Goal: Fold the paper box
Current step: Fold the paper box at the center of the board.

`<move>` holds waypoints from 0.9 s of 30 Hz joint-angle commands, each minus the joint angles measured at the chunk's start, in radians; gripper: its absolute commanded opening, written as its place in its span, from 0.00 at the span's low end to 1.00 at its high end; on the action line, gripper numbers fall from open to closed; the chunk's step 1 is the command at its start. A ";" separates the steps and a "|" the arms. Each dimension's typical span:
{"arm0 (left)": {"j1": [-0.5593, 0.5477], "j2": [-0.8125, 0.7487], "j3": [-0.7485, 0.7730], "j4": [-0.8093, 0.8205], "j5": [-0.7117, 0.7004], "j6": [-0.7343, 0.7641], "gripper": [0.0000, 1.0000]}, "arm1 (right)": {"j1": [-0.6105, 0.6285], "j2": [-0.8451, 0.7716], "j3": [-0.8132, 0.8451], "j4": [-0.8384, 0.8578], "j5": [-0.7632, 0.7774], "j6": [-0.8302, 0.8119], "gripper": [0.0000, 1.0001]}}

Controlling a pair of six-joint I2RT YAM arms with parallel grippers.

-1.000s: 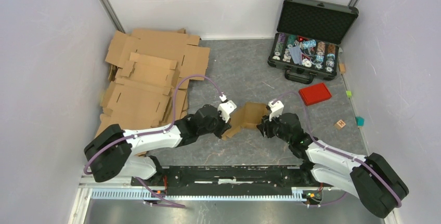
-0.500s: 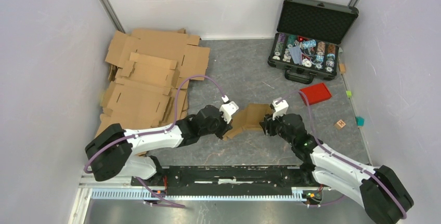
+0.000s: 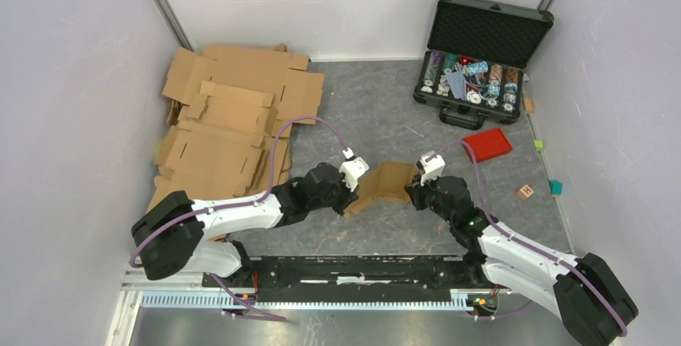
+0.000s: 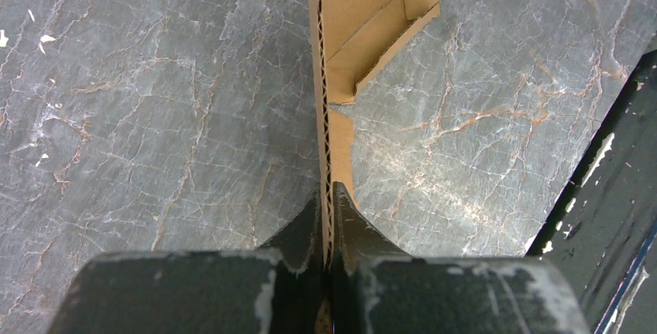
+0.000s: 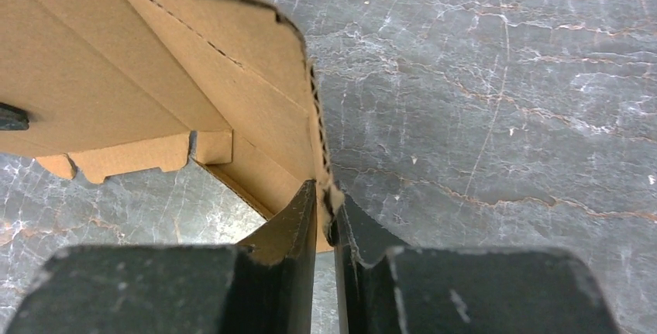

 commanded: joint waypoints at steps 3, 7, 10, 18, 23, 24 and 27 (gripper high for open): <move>-0.017 0.014 0.033 0.008 0.012 0.024 0.02 | 0.005 0.024 -0.017 0.065 -0.084 0.017 0.18; -0.018 0.013 0.032 0.011 0.004 0.019 0.02 | 0.006 0.016 -0.006 0.036 -0.095 0.010 0.37; -0.018 0.010 0.029 0.011 -0.011 0.015 0.02 | 0.006 0.020 -0.005 0.009 -0.080 -0.003 0.45; -0.018 0.009 0.028 0.011 -0.021 0.012 0.02 | 0.011 0.039 -0.047 -0.003 -0.074 -0.006 0.57; -0.018 0.008 0.028 0.013 -0.021 0.010 0.02 | 0.025 0.039 -0.059 -0.008 -0.063 -0.005 0.58; -0.018 0.008 0.027 0.013 -0.021 0.010 0.02 | 0.027 0.037 -0.059 -0.011 -0.063 -0.006 0.58; -0.018 0.008 0.027 0.013 -0.020 0.010 0.02 | 0.031 0.020 -0.050 -0.026 -0.076 -0.005 0.58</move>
